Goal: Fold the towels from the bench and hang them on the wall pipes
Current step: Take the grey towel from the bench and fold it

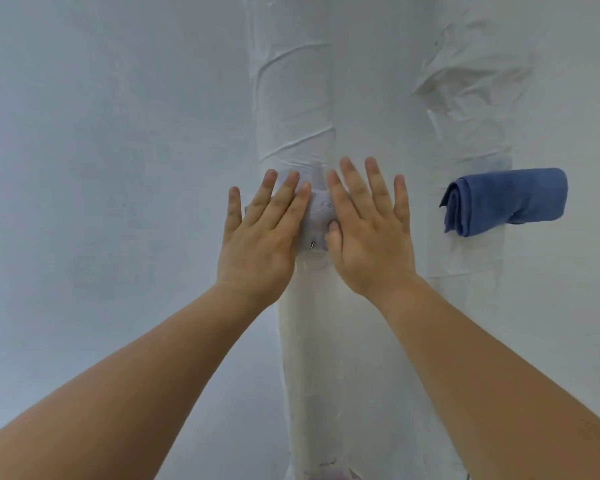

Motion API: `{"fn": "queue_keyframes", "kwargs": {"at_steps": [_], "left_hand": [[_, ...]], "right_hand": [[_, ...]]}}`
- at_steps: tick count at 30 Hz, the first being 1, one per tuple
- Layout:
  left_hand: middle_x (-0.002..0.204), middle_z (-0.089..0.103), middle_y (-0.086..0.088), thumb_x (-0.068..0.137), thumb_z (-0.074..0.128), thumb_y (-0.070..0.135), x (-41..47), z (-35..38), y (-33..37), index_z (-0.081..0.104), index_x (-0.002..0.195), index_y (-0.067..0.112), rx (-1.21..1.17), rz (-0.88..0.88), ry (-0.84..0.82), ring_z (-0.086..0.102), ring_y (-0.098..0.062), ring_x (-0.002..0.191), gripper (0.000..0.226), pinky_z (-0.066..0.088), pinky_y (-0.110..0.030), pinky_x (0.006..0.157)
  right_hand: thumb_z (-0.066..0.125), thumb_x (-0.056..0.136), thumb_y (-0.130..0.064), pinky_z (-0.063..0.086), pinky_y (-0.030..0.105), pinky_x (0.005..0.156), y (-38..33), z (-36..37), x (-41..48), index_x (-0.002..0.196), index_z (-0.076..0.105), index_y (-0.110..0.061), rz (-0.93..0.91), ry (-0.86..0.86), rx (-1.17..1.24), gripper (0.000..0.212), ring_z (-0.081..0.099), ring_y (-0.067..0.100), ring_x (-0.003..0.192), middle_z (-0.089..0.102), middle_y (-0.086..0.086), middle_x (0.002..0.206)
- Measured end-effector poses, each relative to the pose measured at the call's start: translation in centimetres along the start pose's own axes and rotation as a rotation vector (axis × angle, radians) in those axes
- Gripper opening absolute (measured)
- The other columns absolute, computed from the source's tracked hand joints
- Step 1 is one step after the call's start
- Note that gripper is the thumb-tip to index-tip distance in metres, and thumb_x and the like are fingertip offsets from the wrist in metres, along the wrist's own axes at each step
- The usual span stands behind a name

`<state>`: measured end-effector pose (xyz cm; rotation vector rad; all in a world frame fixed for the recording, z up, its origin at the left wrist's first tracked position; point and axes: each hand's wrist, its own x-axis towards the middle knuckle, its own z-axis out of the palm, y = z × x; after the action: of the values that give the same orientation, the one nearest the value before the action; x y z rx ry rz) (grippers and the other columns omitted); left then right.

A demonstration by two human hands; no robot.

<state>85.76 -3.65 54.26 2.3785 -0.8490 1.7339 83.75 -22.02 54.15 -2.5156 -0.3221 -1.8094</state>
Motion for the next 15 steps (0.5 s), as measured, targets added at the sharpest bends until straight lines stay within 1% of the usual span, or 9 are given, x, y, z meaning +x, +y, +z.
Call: {"fn": "queue_keyframes", "kwargs": {"at_steps": [1,3,6,8,10,12,15], "left_hand": [[0.168,0.024,0.001,0.105,0.038,0.024,-0.1,0.4,-0.1,0.028,0.159,0.018,-0.015,-0.024,-0.017,0.014,-0.022,0.157,0.056,0.004,-0.056,0.124],[0.170,0.014,0.003,0.106,0.026,0.036,-0.1,1.0,-0.3,0.018,0.161,0.019,-0.040,-0.071,-0.048,0.006,-0.019,0.158,0.058,0.001,-0.055,0.125],[0.169,0.004,0.004,0.105,0.019,0.047,0.1,2.0,-0.9,0.009,0.161,0.018,-0.043,-0.024,-0.037,0.003,-0.021,0.158,0.064,0.001,-0.059,0.125],[0.169,0.006,0.001,0.105,0.017,0.049,0.2,2.9,-1.4,0.008,0.161,0.016,-0.058,0.020,0.016,0.004,-0.023,0.157,0.065,0.004,-0.061,0.124],[0.168,0.014,-0.005,0.105,0.017,0.048,0.4,3.8,-1.8,0.013,0.160,0.013,-0.081,0.046,0.078,0.008,-0.026,0.157,0.065,0.007,-0.064,0.123],[0.166,0.021,-0.013,0.106,0.017,0.048,0.4,4.7,-2.0,0.019,0.158,0.010,-0.112,0.058,0.135,0.014,-0.033,0.155,0.064,0.010,-0.065,0.122],[0.163,0.024,-0.019,0.105,0.019,0.046,0.4,5.6,-2.2,0.022,0.156,0.008,-0.146,0.082,0.194,0.018,-0.039,0.153,0.064,0.012,-0.066,0.121]], "right_hand": [[0.041,0.097,-0.028,0.009,0.059,0.124,0.1,0.4,0.0,0.159,0.028,-0.019,-0.051,0.022,-0.019,0.063,0.010,0.031,0.156,0.020,0.001,0.168],[0.038,0.098,-0.027,0.009,0.060,0.123,0.5,1.3,0.1,0.160,0.025,-0.021,-0.069,0.041,0.027,0.063,0.007,0.031,0.157,0.019,-0.002,0.168],[0.029,0.103,-0.037,0.010,0.058,0.124,0.8,2.9,0.4,0.160,0.020,-0.024,-0.043,0.033,0.214,0.060,0.003,0.029,0.157,0.014,-0.001,0.169],[0.026,0.105,-0.042,0.013,0.057,0.124,1.0,4.0,0.8,0.160,0.018,-0.023,-0.047,0.062,0.347,0.059,0.003,0.028,0.157,0.014,0.001,0.169],[0.024,0.105,-0.045,0.019,0.059,0.122,1.3,5.2,1.2,0.159,0.018,-0.020,-0.078,0.113,0.435,0.060,0.007,0.031,0.157,0.017,0.006,0.168],[0.023,0.105,-0.047,0.024,0.060,0.120,1.5,6.2,1.5,0.157,0.021,-0.015,-0.115,0.172,0.488,0.061,0.013,0.036,0.155,0.023,0.013,0.165],[0.023,0.105,-0.046,0.027,0.058,0.120,1.5,7.4,1.8,0.153,0.029,-0.009,-0.134,0.240,0.549,0.062,0.021,0.040,0.153,0.030,0.021,0.161]]}}
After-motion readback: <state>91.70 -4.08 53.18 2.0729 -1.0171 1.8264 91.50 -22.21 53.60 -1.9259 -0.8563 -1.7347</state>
